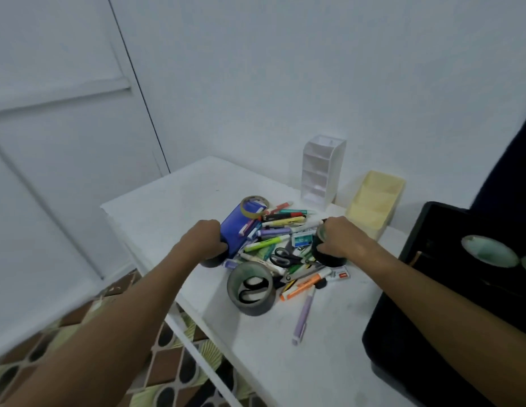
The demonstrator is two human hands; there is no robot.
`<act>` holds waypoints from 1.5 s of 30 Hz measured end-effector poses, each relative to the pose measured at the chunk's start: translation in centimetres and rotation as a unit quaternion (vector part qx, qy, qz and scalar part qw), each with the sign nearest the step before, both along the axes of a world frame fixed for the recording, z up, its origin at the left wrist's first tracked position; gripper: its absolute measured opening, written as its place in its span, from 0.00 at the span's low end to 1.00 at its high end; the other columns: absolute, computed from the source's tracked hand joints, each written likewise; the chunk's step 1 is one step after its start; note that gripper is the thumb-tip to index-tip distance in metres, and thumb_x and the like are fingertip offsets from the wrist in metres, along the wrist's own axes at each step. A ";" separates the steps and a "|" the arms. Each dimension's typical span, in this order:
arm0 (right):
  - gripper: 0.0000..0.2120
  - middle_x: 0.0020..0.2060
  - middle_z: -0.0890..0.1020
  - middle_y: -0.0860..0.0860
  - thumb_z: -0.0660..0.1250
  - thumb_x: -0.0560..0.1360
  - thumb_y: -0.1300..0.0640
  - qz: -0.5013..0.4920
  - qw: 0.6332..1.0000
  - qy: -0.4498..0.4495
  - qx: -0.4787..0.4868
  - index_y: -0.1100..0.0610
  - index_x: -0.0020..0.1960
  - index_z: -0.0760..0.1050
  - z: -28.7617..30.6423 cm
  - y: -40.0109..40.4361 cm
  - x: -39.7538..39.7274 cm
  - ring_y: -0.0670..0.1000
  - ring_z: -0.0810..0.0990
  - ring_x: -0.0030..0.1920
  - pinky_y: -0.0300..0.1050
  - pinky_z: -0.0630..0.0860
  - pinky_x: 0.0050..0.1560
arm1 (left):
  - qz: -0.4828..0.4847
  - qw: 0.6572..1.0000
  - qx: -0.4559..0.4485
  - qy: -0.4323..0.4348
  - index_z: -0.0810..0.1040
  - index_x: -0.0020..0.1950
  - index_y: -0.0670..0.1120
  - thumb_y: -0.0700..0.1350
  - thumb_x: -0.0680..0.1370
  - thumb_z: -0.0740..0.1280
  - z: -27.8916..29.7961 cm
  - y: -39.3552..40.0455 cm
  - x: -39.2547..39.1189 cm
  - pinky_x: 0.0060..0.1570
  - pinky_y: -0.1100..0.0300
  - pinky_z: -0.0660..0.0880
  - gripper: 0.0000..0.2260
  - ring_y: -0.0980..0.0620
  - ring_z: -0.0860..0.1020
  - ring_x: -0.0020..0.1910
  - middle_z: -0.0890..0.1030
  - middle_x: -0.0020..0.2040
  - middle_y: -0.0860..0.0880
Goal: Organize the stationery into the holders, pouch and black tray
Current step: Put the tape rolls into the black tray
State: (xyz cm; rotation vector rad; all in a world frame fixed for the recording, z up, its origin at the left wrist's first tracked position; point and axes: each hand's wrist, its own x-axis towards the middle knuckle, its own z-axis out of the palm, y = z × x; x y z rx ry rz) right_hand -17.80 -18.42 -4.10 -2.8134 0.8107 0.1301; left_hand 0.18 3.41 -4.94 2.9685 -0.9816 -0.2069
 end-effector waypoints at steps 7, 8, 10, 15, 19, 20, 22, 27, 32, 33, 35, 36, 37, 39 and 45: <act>0.18 0.56 0.78 0.57 0.66 0.74 0.59 -0.029 0.999 0.017 -0.004 0.58 0.63 0.71 -1.4 0.5 -0.4 0.56 0.79 0.54 0.44 0.74 0.46 | 0.034 0.998 -0.035 0.027 0.74 0.50 0.42 0.42 0.73 0.66 -2.1 1.6 -0.8 0.47 0.54 0.75 0.08 0.41 0.79 0.49 0.78 0.48 0.42; 0.19 0.57 0.78 0.56 0.66 0.75 0.59 -0.037 0.999 0.016 -0.005 0.58 0.64 0.70 -1.5 0.4 -0.5 0.57 0.79 0.55 0.44 0.73 0.47 | 0.047 0.998 -0.028 0.025 0.74 0.52 0.43 0.43 0.73 0.66 -2.0 1.6 -1.1 0.50 0.54 0.75 0.09 0.41 0.79 0.50 0.79 0.50 0.43; 0.20 0.57 0.78 0.57 0.66 0.74 0.60 -0.044 0.999 0.001 -0.001 0.57 0.65 0.71 -1.6 0.2 -0.7 0.57 0.79 0.55 0.46 0.75 0.48 | 0.054 0.998 -0.013 -0.002 0.72 0.51 0.45 0.44 0.74 0.66 -1.5 1.2 -1.4 0.55 0.54 0.71 0.08 0.42 0.78 0.52 0.78 0.50 0.45; 0.11 0.49 0.80 0.58 0.68 0.72 0.61 -0.065 0.993 -0.099 0.023 0.61 0.54 0.78 -0.3 -1.0 -1.2 0.56 0.80 0.45 0.45 0.76 0.41 | 0.002 0.996 -0.032 -0.085 0.74 0.45 0.47 0.38 0.71 0.63 1.8 -1.1 -1.4 0.55 0.52 0.64 0.06 0.44 0.77 0.50 0.77 0.43 0.48; 0.09 0.47 0.81 0.58 0.67 0.73 0.60 -0.076 0.983 -0.168 0.018 0.60 0.51 0.80 2.6 -2.3 -2.7 0.57 0.81 0.45 0.51 0.80 0.46 | -0.076 0.986 -0.039 -0.140 0.75 0.47 0.48 0.38 0.75 0.63 5.4 -5.8 -3.0 0.55 0.51 0.63 0.05 0.44 0.76 0.50 0.77 0.43 0.48; 0.09 0.47 0.81 0.58 0.67 0.73 0.60 -0.081 0.981 -0.176 0.013 0.60 0.51 0.80 3.4 -2.7 -3.4 0.57 0.81 0.45 0.52 0.80 0.47 | -0.101 0.982 -0.043 -0.153 0.75 0.47 0.48 0.39 0.76 0.63 6.1 -7.1 -3.6 0.55 0.51 0.63 0.04 0.44 0.76 0.51 0.77 0.43 0.47; 0.08 0.47 0.82 0.58 0.67 0.73 0.60 -0.100 0.977 -0.189 -0.001 0.60 0.51 0.80 5.0 -3.8 -5.4 0.58 0.81 0.46 0.52 0.80 0.48 | -0.162 0.970 -0.058 -0.172 0.72 0.45 0.48 0.41 0.77 0.62 7.5 -10.3 -5.2 0.54 0.51 0.63 0.03 0.44 0.74 0.50 0.74 0.41 0.48; 0.09 0.47 0.82 0.56 0.67 0.74 0.61 -0.184 0.961 -0.206 -0.028 0.58 0.54 0.81 7.8 -6.4 -12.4 0.56 0.81 0.45 0.51 0.80 0.49 | -0.289 0.936 -0.114 -0.166 0.75 0.47 0.46 0.42 0.78 0.61 10.2 -18.1 -11.4 0.55 0.49 0.62 0.04 0.45 0.73 0.49 0.73 0.41 0.48; 0.06 0.46 0.82 0.56 0.69 0.74 0.63 -0.267 0.944 -0.186 -0.057 0.59 0.50 0.81 8.5 -8.8 -19.6 0.55 0.81 0.45 0.53 0.80 0.51 | -0.380 0.898 -0.136 -0.175 0.76 0.45 0.48 0.41 0.76 0.63 11.1 -23.9 -18.0 0.51 0.51 0.60 0.03 0.45 0.73 0.51 0.72 0.40 0.49; 0.07 0.48 0.82 0.56 0.69 0.74 0.62 -0.282 0.940 -0.181 -0.059 0.60 0.51 0.81 8.5 -9.0 -21.0 0.55 0.81 0.46 0.53 0.80 0.52 | -0.398 0.890 -0.139 -0.174 0.76 0.45 0.47 0.41 0.75 0.64 11.0 -24.9 -19.2 0.50 0.51 0.59 0.03 0.45 0.73 0.50 0.72 0.40 0.49; 0.09 0.50 0.81 0.56 0.69 0.74 0.61 -0.296 0.936 -0.177 -0.065 0.58 0.53 0.81 8.2 -9.4 -23.3 0.55 0.81 0.49 0.53 0.79 0.54 | -0.429 0.875 -0.144 -0.171 0.76 0.42 0.48 0.39 0.75 0.64 10.6 -26.4 -21.4 0.48 0.52 0.57 0.04 0.45 0.74 0.49 0.72 0.38 0.50; 0.10 0.51 0.81 0.55 0.70 0.74 0.61 -0.300 0.936 -0.174 -0.066 0.57 0.54 0.81 8.0 -9.6 -24.4 0.54 0.81 0.49 0.52 0.79 0.54 | -0.445 0.868 -0.146 -0.165 0.72 0.38 0.49 0.39 0.75 0.64 10.4 -27.0 -22.4 0.48 0.52 0.57 0.08 0.46 0.73 0.47 0.71 0.37 0.50; 0.10 0.51 0.81 0.55 0.70 0.73 0.61 -0.300 0.937 -0.167 -0.064 0.57 0.54 0.81 7.8 -9.7 -25.1 0.54 0.81 0.50 0.51 0.79 0.54 | -0.458 0.864 -0.140 -0.156 0.67 0.34 0.51 0.38 0.74 0.64 10.2 -27.4 -23.2 0.48 0.52 0.57 0.12 0.46 0.72 0.46 0.71 0.36 0.50; 0.10 0.52 0.81 0.56 0.70 0.73 0.61 -0.296 0.941 -0.152 -0.062 0.56 0.54 0.81 7.2 -9.9 -26.1 0.54 0.81 0.49 0.51 0.80 0.53 | -0.480 0.859 -0.116 -0.135 0.64 0.33 0.52 0.38 0.75 0.63 9.6 -28.1 -24.4 0.51 0.50 0.60 0.14 0.46 0.71 0.44 0.73 0.38 0.49; 0.13 0.54 0.80 0.55 0.70 0.73 0.62 -0.290 0.948 -0.121 -0.048 0.55 0.57 0.80 5.8 -10.2 -27.0 0.54 0.81 0.50 0.49 0.79 0.54 | -0.511 0.851 -0.045 -0.112 0.78 0.51 0.46 0.41 0.76 0.65 7.4 -29.3 -25.1 0.59 0.48 0.62 0.05 0.44 0.76 0.52 0.80 0.48 0.46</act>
